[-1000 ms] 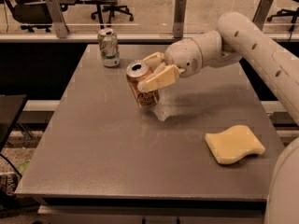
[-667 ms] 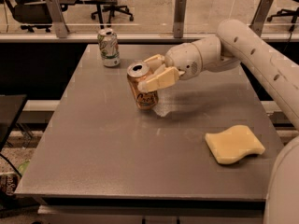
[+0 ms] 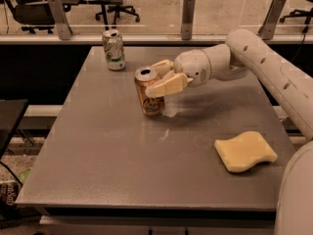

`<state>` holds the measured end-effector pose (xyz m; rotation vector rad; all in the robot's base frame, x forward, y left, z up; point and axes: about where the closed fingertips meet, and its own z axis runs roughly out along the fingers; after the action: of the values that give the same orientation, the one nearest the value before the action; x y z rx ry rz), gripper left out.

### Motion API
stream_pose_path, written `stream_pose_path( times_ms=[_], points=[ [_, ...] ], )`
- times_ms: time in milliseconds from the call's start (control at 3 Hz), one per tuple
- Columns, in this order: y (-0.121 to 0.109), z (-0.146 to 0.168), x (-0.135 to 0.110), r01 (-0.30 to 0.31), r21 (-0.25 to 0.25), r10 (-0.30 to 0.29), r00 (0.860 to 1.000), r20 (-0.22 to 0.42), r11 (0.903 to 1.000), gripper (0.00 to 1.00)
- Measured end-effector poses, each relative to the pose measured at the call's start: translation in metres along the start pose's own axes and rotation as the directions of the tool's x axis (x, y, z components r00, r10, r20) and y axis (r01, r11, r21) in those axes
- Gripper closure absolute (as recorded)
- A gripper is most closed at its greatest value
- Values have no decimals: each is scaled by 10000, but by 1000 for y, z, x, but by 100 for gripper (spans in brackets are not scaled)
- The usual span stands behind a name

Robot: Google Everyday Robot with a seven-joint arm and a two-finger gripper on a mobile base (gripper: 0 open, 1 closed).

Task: Place orange can upright

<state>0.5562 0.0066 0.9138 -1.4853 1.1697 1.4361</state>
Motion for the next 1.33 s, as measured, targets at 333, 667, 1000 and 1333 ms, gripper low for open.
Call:
stream_pose_path(
  times_ms=[333,667,1000,1333],
  points=[
    [-2,-2,4,-7,-32,8,9994,333,10000,63],
    [-4,-4,7,-109,-21,110,9982,592,9999,40],
    [-6,-4,8,-151,-14,152,9974,707,9999,9],
    [-7,-2,8,-144,-11,144,9974,706,9999,0]
  ],
)
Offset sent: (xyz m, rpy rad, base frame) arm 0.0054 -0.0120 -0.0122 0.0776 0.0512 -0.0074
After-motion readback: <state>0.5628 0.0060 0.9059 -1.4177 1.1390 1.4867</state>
